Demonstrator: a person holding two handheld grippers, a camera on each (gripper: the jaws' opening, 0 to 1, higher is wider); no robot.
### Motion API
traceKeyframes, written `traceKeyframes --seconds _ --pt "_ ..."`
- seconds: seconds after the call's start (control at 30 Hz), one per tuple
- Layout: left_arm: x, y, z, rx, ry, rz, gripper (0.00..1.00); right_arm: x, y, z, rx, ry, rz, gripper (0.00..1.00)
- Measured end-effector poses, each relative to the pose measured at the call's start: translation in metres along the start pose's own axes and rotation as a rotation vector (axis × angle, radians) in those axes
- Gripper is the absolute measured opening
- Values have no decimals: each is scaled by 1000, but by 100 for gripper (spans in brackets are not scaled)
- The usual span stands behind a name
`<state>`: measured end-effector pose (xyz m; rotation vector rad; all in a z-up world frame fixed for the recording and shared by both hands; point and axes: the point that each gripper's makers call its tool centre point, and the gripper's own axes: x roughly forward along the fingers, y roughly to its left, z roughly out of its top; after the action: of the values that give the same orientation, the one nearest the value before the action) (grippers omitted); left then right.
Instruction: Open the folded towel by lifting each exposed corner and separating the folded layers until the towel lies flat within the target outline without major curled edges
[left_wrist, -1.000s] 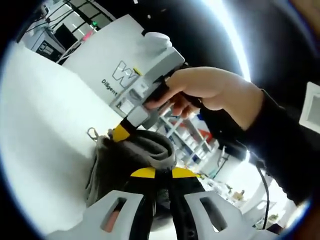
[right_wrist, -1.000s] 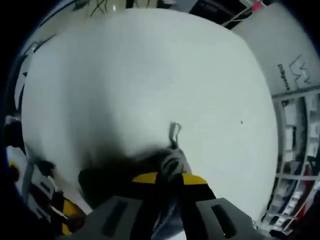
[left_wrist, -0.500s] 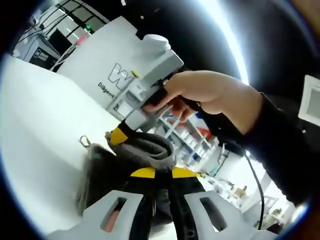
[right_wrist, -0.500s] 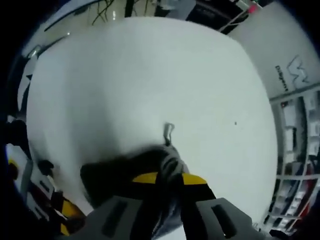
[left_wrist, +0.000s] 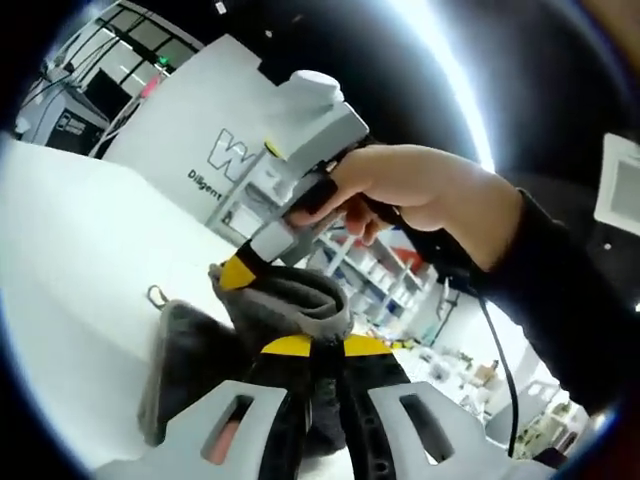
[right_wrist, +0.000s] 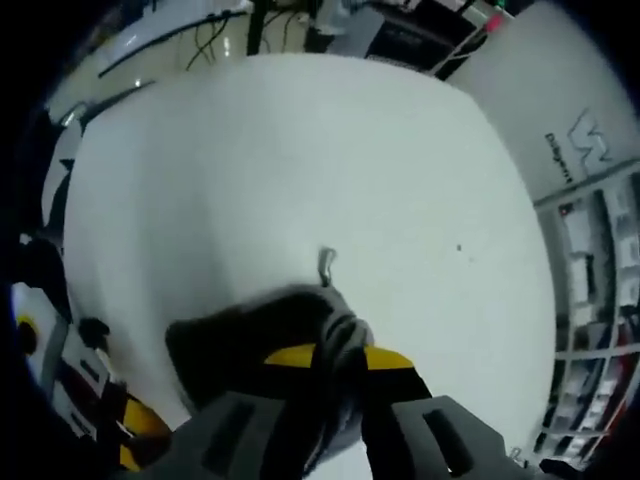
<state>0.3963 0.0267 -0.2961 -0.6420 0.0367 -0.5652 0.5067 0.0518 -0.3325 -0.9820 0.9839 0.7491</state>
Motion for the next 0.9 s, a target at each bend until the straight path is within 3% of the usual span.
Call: traceKeyframes --seconds 0.9 --pt "18 -24 1 52 14 -21 6 -14 -15 -17 8 -69 -4 9"
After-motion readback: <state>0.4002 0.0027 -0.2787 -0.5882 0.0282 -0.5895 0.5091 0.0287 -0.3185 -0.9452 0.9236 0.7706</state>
